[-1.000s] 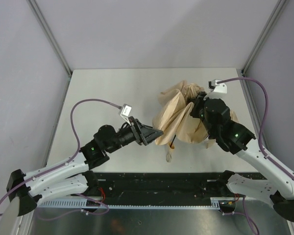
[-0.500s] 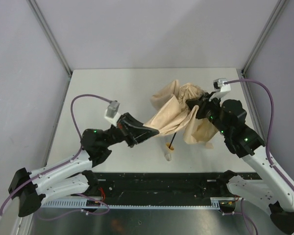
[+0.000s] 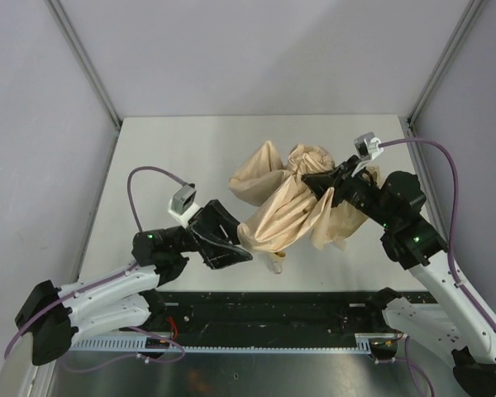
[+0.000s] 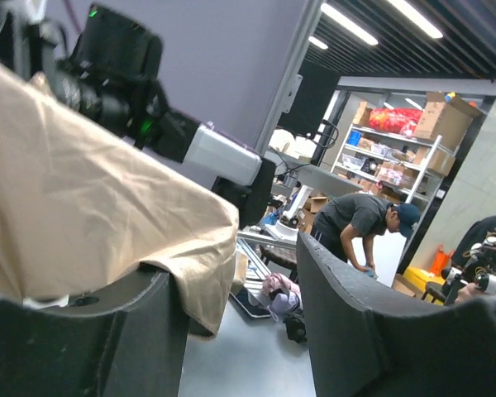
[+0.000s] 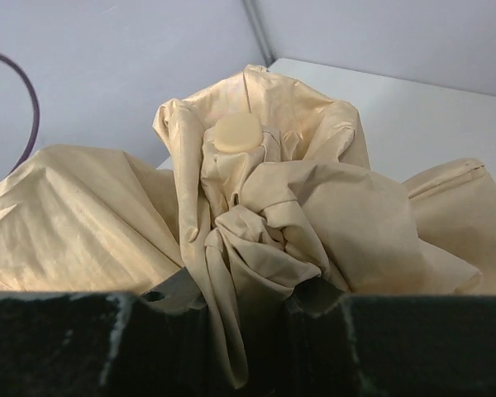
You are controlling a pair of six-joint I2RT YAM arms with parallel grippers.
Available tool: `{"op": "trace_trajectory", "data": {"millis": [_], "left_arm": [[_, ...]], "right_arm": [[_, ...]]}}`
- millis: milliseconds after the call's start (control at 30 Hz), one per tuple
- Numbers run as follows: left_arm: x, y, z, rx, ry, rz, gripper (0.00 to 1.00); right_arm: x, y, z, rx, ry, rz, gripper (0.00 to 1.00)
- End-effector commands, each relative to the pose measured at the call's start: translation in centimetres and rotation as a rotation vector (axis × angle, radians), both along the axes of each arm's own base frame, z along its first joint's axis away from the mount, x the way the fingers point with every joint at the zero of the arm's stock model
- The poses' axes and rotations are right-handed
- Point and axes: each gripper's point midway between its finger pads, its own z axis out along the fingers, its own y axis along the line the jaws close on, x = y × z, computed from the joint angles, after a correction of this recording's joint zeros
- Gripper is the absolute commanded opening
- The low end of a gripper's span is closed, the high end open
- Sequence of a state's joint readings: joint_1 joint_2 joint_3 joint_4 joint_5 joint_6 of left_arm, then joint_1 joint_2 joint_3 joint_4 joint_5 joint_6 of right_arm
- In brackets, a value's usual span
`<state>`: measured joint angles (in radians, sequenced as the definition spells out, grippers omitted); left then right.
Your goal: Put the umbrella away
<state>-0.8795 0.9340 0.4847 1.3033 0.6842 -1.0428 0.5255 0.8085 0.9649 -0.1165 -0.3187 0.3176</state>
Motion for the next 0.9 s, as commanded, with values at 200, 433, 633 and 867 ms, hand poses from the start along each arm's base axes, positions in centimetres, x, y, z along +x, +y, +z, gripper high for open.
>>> {"op": "trace_trajectory", "data": {"millis": [200,433,633,867], "left_arm": [[4.5,4.3,-4.8,0.022,0.152,0.188,0.58],[10.8,5.0,-6.7,0.236,0.297,0.513,0.83],[11.9,4.7,-2.9,0.339,0.151,0.679,0.99],[11.3,-0.6,-2.3,0.497,0.038,0.678,0.99]], "right_arm": [[3.6,-5.0,3.7,-0.148,-0.160,-0.313,0.00],[4.6,-5.5,3.3,-0.180,-0.110,-0.359,0.00],[5.0,-4.0,1.1,-0.181,-0.002,-0.303,0.00],[4.8,-3.5,0.6,-0.137,0.061,-0.294,0.00]]}}
